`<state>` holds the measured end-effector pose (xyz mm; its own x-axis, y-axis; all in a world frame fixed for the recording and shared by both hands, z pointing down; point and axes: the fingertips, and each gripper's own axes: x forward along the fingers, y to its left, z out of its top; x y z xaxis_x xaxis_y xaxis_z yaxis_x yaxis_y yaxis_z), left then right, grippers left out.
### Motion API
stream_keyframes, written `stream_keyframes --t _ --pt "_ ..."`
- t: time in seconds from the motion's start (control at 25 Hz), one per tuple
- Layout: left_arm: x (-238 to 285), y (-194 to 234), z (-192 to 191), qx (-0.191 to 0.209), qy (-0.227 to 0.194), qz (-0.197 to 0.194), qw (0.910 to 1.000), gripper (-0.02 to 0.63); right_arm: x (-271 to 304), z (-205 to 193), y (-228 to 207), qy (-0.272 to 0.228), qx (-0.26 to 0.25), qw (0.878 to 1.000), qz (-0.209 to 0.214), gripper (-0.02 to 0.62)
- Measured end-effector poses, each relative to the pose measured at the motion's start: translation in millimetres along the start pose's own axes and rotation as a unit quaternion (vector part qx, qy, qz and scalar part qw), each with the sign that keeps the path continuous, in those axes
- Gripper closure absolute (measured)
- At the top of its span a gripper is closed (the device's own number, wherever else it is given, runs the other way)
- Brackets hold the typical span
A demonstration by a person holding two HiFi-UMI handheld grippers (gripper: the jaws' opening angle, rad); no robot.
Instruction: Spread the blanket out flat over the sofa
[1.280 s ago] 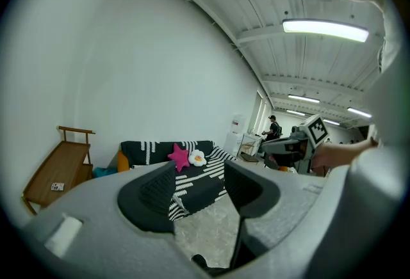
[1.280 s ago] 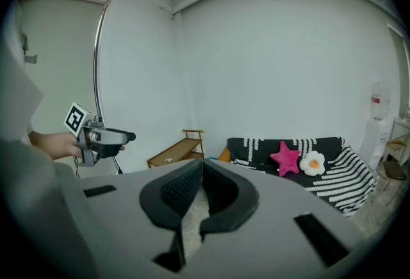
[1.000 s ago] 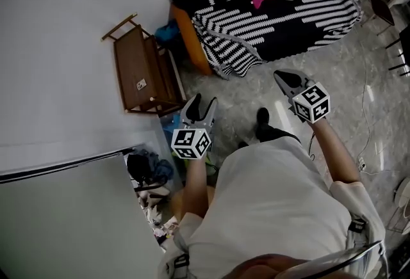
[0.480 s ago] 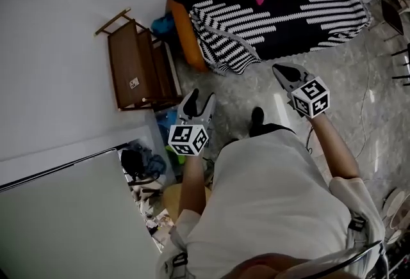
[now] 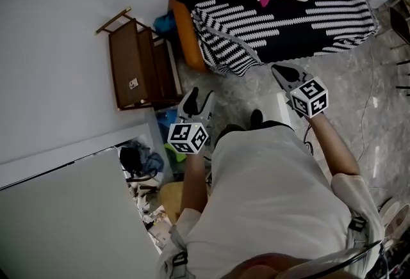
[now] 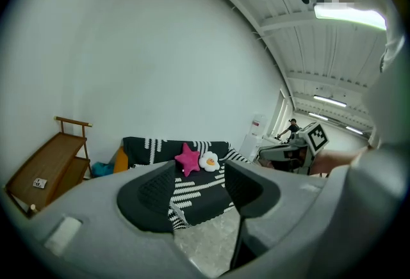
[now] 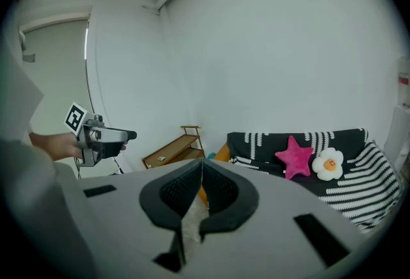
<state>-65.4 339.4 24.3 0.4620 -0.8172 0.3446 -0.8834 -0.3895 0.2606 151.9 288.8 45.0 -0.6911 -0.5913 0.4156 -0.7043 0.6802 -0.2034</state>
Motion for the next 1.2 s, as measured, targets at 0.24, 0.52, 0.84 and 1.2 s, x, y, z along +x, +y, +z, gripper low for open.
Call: stream_keyframes --t 0.24,0.52,0.84,1.2 --pt "20.4 9.3 3.1 0.002 0.010 0.008 0.9999 0.373 17.4 5.7 -18.0 0.004 0.005 1.000 0.007 0.589" --pt "43.6 38.6 12.7 0.006 0.026 0.007 0.9996 0.373 46.5 13.8 -31.9 0.017 0.018 1.000 -0.001 0.588" --pt "97.2 99.9 19.1 0.009 0.047 -0.014 0.9987 0.374 106.5 23.8 -57.6 0.034 0.033 0.999 -0.023 0.589" --pt "150.4 164.6 -9.2 0.005 0.100 -0.058 0.9932 0.373 180.5 8.6 -67.8 0.075 0.049 0.995 -0.050 0.589"
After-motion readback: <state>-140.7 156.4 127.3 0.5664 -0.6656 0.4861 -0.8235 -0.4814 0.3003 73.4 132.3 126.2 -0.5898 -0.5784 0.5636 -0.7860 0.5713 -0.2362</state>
